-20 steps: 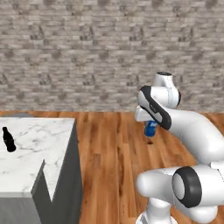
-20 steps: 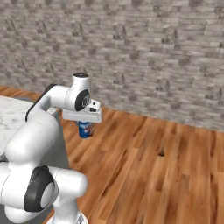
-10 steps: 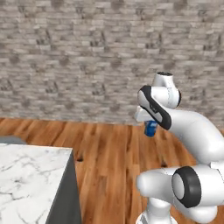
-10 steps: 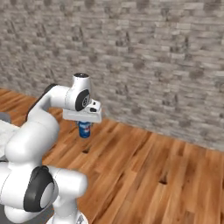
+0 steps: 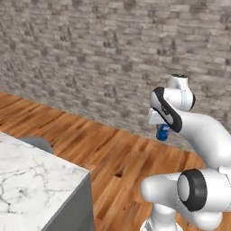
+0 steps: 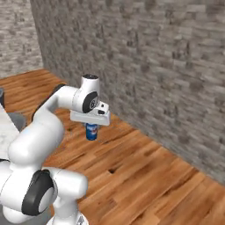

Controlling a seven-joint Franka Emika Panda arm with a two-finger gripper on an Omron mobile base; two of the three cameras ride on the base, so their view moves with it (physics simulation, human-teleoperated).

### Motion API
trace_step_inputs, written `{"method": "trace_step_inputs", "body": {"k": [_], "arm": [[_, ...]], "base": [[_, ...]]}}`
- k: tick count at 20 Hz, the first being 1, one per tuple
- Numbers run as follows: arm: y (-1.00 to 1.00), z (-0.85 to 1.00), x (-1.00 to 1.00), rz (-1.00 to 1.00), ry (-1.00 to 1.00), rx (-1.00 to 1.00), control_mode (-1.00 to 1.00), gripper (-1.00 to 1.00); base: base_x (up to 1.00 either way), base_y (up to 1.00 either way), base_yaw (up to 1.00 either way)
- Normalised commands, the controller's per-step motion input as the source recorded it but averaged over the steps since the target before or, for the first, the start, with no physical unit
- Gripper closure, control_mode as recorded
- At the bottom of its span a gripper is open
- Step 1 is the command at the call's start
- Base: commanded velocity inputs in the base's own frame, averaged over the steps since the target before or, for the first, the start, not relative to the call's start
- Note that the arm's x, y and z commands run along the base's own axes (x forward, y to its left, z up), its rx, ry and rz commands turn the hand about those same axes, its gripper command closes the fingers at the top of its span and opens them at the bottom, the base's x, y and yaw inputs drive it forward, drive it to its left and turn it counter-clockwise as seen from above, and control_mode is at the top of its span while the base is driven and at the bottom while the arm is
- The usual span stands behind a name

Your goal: Move the drinks to the dining counter.

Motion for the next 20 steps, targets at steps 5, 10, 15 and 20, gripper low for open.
{"method": "trace_step_inputs", "body": {"k": [5, 10, 15, 20], "arm": [[0.00, 0.00, 0.00, 0.00, 0.00, 0.00, 1.00, 1.00], [0.00, 0.00, 0.00, 0.00, 0.00, 0.00, 1.00, 1.00], [0.00, 0.00, 0.00, 0.00, 0.00, 0.00, 1.00, 1.00], [0.00, 0.00, 0.00, 0.00, 0.00, 0.00, 1.00, 1.00]], "base": [[0.38, -0.02, 0.92], [0.21, 0.00, 0.95], [0.18, 0.00, 0.77], [0.11, -0.21, 0.57]]}}
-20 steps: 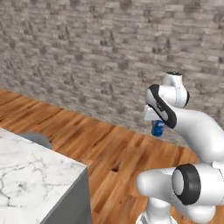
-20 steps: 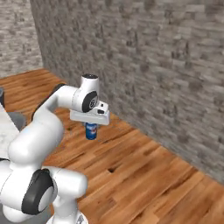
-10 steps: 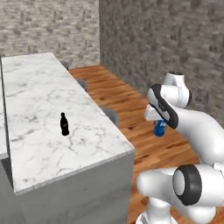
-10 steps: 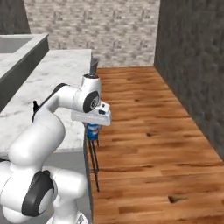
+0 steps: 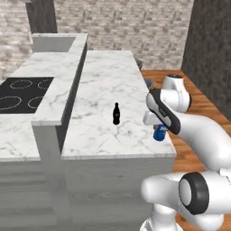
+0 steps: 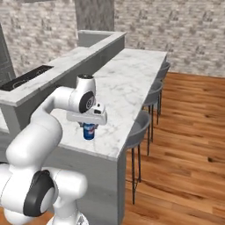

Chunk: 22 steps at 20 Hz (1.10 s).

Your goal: Move the drinks to the dining counter.

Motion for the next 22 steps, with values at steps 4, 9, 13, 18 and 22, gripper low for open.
{"method": "trace_step_inputs", "body": {"k": [4, 9, 13, 18, 22], "arm": [[0.00, 0.00, 0.00, 0.00, 0.00, 0.00, 1.00, 1.00], [0.00, 0.00, 0.00, 0.00, 0.00, 0.00, 1.00, 1.00], [0.00, 0.00, 0.00, 0.00, 0.00, 0.00, 1.00, 1.00], [0.00, 0.00, 0.00, 0.00, 0.00, 0.00, 1.00, 1.00], [0.00, 0.00, 0.00, 0.00, 0.00, 0.00, 1.00, 1.00]], "base": [[0.37, -0.56, 0.18], [0.58, -0.46, 0.00], [0.58, -0.07, -0.09], [0.46, 0.00, -0.10], [0.45, 0.00, -0.05]]}}
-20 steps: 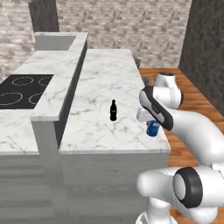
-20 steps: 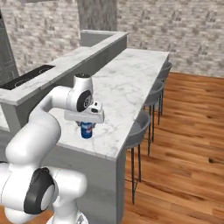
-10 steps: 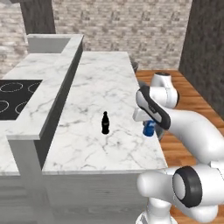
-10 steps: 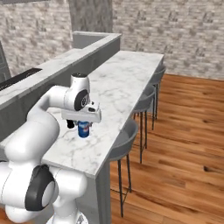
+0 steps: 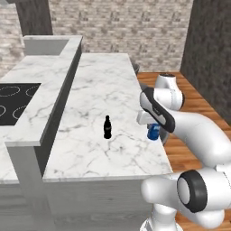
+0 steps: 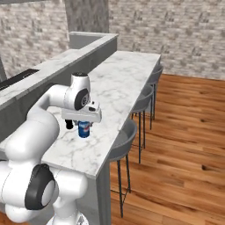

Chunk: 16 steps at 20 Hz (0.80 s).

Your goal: Move the drinks to the dining counter.

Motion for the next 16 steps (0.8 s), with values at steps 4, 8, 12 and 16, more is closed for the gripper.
{"method": "trace_step_inputs", "body": {"k": [4, 8, 12, 16], "arm": [[0.00, 0.00, 0.00, 0.00, 0.00, 0.00, 1.00, 1.00], [0.00, 0.00, 0.00, 0.00, 0.00, 0.00, 1.00, 1.00], [0.00, 0.00, 0.00, 0.00, 0.00, 0.00, 1.00, 1.00], [0.22, -0.16, 0.76, 0.00, 0.10, 0.00, -1.00, 1.00]], "base": [[0.49, 0.01, -0.02], [0.48, 0.04, -0.02], [0.50, 0.06, 0.00], [0.00, 0.00, 0.00]]}}
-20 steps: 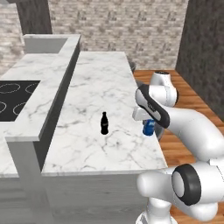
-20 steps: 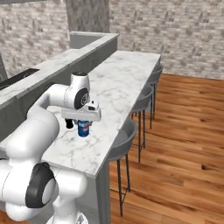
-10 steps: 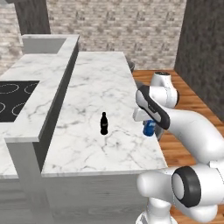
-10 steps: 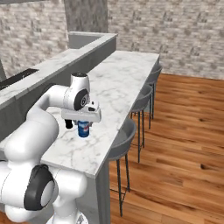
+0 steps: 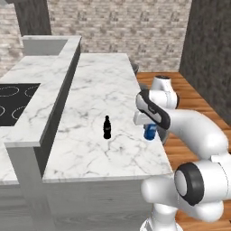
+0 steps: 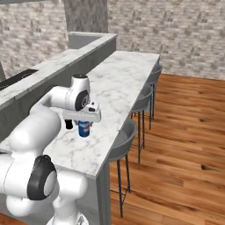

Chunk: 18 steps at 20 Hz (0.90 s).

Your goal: Move the drinks to the dining counter.

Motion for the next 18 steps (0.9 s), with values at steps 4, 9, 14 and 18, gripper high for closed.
{"method": "trace_step_inputs", "body": {"k": [4, 9, 14, 18], "arm": [[0.13, -0.22, 0.76, 0.00, 0.09, 0.00, -1.00, 1.00], [0.06, -0.22, 0.59, 0.00, 0.09, 0.00, -1.00, 1.00], [0.00, -0.24, 0.51, 0.00, 0.05, 0.00, -1.00, 1.00], [0.05, -0.18, 0.40, 0.00, 0.01, 0.00, -1.00, 1.00]], "base": [[0.00, 0.00, 0.00], [0.00, 0.00, 0.00], [0.00, 0.00, 0.00], [0.00, 0.00, 0.00]]}}
